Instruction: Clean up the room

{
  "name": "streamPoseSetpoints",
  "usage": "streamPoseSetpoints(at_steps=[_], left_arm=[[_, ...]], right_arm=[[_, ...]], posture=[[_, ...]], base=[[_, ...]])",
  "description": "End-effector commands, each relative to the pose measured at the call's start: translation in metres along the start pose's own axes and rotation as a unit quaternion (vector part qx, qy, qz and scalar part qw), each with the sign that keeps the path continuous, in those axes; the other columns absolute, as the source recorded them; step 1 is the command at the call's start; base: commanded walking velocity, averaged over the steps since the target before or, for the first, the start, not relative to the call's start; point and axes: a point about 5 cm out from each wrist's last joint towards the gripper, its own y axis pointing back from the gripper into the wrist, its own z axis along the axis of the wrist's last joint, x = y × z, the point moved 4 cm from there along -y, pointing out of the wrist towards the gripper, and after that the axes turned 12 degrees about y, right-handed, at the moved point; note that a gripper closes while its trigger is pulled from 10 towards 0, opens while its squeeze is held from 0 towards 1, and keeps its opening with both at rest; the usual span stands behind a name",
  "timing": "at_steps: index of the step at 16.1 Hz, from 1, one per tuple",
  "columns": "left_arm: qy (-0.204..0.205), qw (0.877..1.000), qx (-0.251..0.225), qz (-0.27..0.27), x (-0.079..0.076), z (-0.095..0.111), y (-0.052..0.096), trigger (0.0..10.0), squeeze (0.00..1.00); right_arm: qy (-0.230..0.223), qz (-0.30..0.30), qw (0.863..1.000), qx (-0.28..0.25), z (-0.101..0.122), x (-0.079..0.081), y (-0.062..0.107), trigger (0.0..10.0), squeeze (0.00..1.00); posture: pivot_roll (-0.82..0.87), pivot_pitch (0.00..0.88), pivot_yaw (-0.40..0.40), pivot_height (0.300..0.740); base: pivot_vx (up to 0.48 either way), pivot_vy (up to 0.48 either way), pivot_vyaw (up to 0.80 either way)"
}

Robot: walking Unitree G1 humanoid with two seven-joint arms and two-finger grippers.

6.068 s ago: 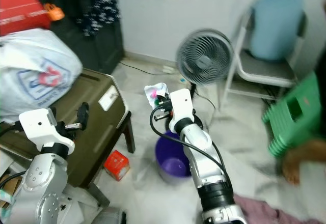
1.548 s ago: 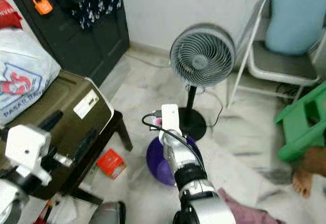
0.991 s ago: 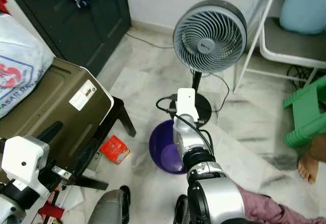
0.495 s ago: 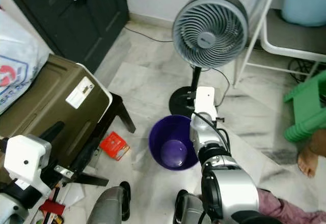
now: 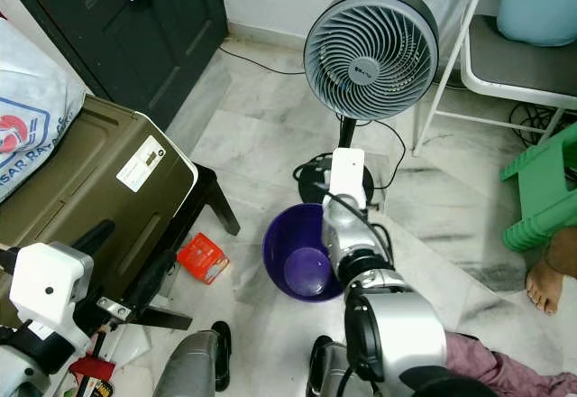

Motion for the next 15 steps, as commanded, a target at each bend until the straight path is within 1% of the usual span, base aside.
streamPoseSetpoints(at_steps=[1,3,5,9,10,11,15], left_arm=[[-0.006,1.0,0.005,0.001,-0.001,0.001,0.004,10.0,0.0],[-0.007,1.0,0.008,0.002,-0.001,0.002,0.006,10.0,0.0],[-0.006,1.0,0.014,0.003,-0.002,0.002,0.011,10.0,0.0],[0.005,1.0,0.023,-0.003,-0.009,0.0,0.014,10.0,0.0],[0.007,1.0,0.024,-0.003,-0.01,0.0,0.014,10.0,0.0],[0.009,1.0,0.025,-0.003,-0.01,-0.001,0.014,10.0,0.0],[0.01,1.0,0.024,-0.002,-0.009,0.0,0.012,10.0,0.0]], right_arm=[[-0.007,0.007,1.0,0.022,-0.01,0.004,0.001,10.0,0.0],[-0.004,0.008,1.0,0.022,-0.013,0.007,0.002,10.0,0.0],[-0.002,0.004,1.0,0.023,-0.014,0.006,0.003,10.0,0.0],[0.0,-0.001,1.0,0.028,-0.014,0.005,0.002,10.0,0.0],[0.006,0.003,1.0,0.023,-0.013,0.006,0.002,10.0,0.1],[0.004,0.004,1.0,0.022,-0.013,0.006,0.002,10.0,1.0],[-0.007,-0.003,1.0,0.027,-0.014,0.003,0.002,10.0,1.0]], posture=[[0.41,0.272,0.047,0.74],[0.42,0.29,0.057,0.74],[0.42,0.31,0.065,0.74],[0.41,0.343,0.067,0.74],[0.41,0.348,0.068,0.74],[0.41,0.352,0.069,0.74],[0.41,0.346,0.072,0.74]], base=[[0.0,0.0,0.0],[0.0,0.0,0.0],[0.0,0.0,0.0],[0.0,0.0,0.0],[0.0,0.0,0.0],[0.0,0.0,0.0],[0.0,0.0,0.0]])
